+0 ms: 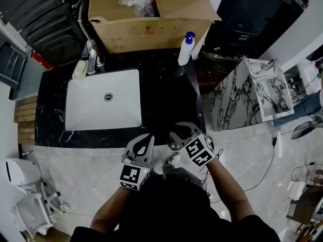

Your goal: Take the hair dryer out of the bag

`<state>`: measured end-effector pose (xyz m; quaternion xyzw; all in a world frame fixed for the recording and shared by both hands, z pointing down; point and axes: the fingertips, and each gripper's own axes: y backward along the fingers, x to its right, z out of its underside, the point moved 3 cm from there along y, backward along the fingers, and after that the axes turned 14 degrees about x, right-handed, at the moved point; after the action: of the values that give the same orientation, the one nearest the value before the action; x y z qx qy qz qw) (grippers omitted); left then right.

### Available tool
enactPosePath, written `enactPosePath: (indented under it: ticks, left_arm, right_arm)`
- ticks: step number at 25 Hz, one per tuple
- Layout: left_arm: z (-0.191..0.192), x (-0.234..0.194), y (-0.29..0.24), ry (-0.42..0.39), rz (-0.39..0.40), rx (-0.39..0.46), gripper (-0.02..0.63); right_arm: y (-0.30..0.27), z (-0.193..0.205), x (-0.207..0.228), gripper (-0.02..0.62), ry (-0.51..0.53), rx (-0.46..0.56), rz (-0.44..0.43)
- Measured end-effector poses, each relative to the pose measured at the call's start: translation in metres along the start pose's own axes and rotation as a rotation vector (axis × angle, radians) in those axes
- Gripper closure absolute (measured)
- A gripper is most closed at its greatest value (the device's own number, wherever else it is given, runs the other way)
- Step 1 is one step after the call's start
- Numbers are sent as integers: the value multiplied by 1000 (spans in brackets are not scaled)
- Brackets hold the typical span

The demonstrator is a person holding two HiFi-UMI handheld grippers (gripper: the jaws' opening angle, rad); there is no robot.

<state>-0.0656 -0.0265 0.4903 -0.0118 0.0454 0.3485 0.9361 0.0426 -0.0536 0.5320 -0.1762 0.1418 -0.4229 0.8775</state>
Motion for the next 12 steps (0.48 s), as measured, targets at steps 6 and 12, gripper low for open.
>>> enactPosePath:
  ticks: [6,12]
  left_arm:
    - [13,15,-4,13,-5,-27,586]
    - [19,35,-21,-2,28,-50,586]
  right_arm:
    - [7,-20,26,551,-131,87,8]
    - [13,-45,36,551,-96,134,10]
